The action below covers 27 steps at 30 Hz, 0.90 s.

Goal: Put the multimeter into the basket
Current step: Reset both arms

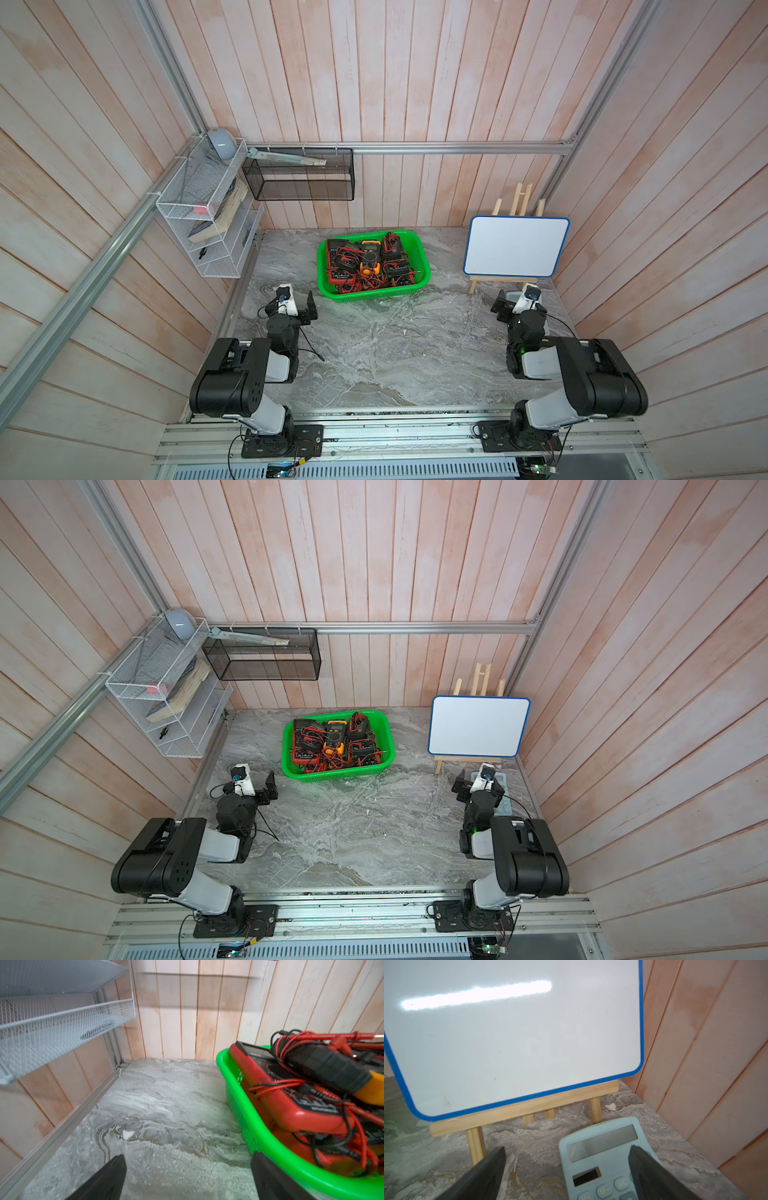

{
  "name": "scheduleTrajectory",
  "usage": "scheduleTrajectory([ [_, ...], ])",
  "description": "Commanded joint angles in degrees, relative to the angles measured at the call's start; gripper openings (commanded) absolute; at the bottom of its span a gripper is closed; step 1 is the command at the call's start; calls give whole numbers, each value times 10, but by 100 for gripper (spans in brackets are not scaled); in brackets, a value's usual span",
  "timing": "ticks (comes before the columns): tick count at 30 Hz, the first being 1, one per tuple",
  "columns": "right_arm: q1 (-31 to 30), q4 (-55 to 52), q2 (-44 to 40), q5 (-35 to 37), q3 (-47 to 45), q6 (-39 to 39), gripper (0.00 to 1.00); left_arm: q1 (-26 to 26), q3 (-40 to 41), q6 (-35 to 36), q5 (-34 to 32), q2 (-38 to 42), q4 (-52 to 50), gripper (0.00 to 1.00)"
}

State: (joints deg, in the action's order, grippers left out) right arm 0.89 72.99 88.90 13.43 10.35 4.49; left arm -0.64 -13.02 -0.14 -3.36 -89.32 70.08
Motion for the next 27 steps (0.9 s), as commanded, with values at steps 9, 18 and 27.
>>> scheduleTrajectory([
  [9,-3,40,4,-31,14,-16,98,22,-32,0,53,-3,-40,100],
  [18,-4,52,9,-37,13,-20,98,22,-32,0,53,-3,-38,100],
  [27,-3,55,9,-38,11,-20,98,22,-28,1,50,-1,-34,100],
])
